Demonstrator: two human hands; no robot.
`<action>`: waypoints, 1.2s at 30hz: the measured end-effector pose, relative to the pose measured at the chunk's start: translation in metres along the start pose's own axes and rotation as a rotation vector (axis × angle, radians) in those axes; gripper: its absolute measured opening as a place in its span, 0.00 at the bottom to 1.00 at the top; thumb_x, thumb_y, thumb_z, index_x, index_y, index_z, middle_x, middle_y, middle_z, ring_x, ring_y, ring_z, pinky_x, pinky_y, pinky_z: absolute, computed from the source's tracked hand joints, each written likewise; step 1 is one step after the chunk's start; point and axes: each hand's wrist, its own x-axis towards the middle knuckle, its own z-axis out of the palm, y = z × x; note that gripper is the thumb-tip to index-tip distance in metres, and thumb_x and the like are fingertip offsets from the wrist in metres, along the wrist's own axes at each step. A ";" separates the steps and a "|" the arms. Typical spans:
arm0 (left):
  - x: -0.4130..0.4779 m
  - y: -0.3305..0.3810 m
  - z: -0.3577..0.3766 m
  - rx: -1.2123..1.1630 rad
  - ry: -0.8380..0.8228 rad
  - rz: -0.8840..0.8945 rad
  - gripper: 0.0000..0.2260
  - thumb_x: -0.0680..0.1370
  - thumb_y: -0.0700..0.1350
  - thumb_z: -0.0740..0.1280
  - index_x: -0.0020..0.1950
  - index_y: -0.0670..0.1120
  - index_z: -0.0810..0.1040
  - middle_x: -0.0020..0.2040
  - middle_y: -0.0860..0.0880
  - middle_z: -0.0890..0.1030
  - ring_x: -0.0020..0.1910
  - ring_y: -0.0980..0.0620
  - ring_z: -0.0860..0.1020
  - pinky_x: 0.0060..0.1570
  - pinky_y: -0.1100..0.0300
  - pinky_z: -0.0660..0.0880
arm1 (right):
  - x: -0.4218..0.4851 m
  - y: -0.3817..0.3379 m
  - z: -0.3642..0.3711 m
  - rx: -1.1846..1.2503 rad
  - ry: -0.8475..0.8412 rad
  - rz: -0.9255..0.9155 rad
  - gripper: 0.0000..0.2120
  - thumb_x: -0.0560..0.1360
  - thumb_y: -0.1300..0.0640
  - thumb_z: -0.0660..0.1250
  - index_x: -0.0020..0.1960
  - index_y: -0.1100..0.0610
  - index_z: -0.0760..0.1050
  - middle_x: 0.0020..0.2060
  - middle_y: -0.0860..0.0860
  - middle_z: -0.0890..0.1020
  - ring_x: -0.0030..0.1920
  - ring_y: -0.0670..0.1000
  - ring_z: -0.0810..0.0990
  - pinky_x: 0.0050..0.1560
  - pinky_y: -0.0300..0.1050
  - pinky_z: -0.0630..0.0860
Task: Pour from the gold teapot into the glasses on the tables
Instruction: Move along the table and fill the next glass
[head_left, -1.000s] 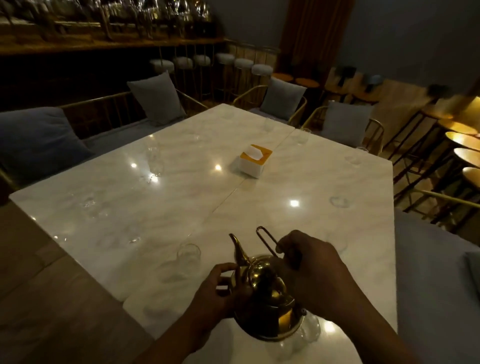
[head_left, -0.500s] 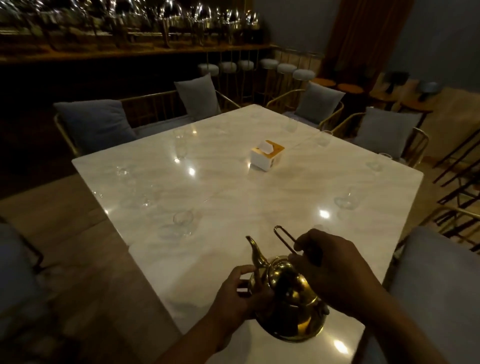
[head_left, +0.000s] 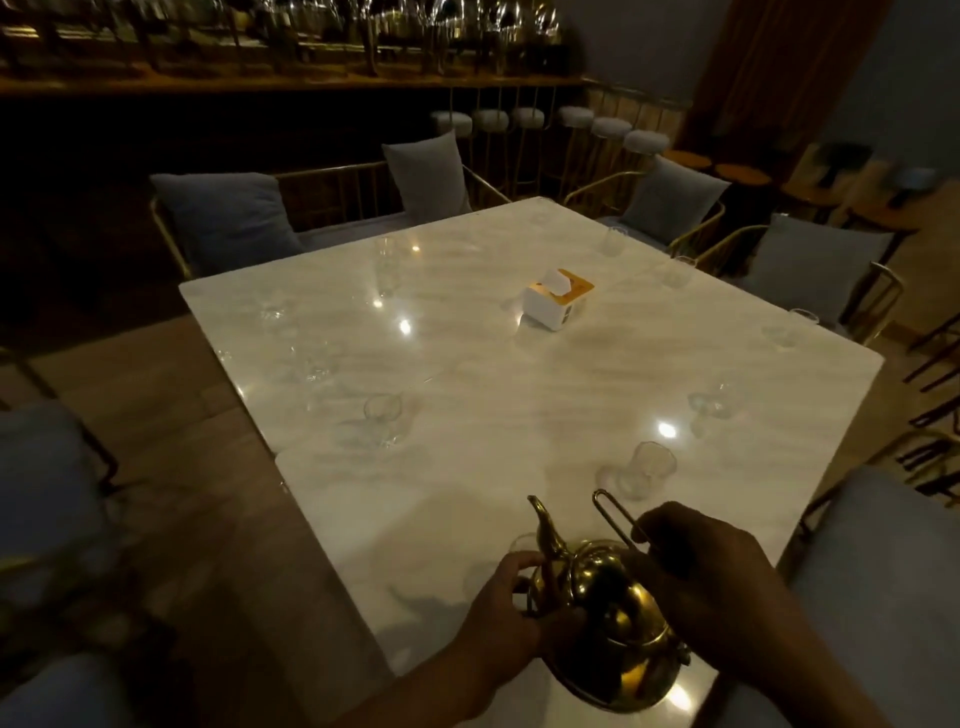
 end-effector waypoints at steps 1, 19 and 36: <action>0.001 -0.002 0.001 -0.012 0.002 -0.018 0.29 0.62 0.52 0.83 0.59 0.61 0.75 0.61 0.48 0.76 0.58 0.44 0.79 0.53 0.46 0.82 | 0.000 0.003 0.002 -0.001 -0.013 -0.007 0.08 0.76 0.49 0.72 0.51 0.40 0.73 0.39 0.41 0.81 0.38 0.38 0.79 0.31 0.29 0.72; 0.030 -0.020 0.073 -0.124 0.203 -0.041 0.28 0.67 0.48 0.81 0.63 0.55 0.72 0.61 0.47 0.76 0.57 0.46 0.81 0.53 0.47 0.82 | 0.055 0.085 -0.019 -0.025 -0.156 -0.304 0.04 0.75 0.49 0.72 0.49 0.43 0.78 0.33 0.40 0.81 0.35 0.40 0.80 0.32 0.30 0.72; 0.032 -0.025 0.108 -0.267 0.166 -0.134 0.29 0.66 0.54 0.80 0.62 0.56 0.71 0.60 0.46 0.76 0.56 0.46 0.81 0.50 0.51 0.83 | 0.072 0.084 -0.036 -0.070 -0.231 -0.413 0.15 0.77 0.51 0.71 0.63 0.46 0.80 0.29 0.36 0.76 0.37 0.28 0.78 0.40 0.22 0.71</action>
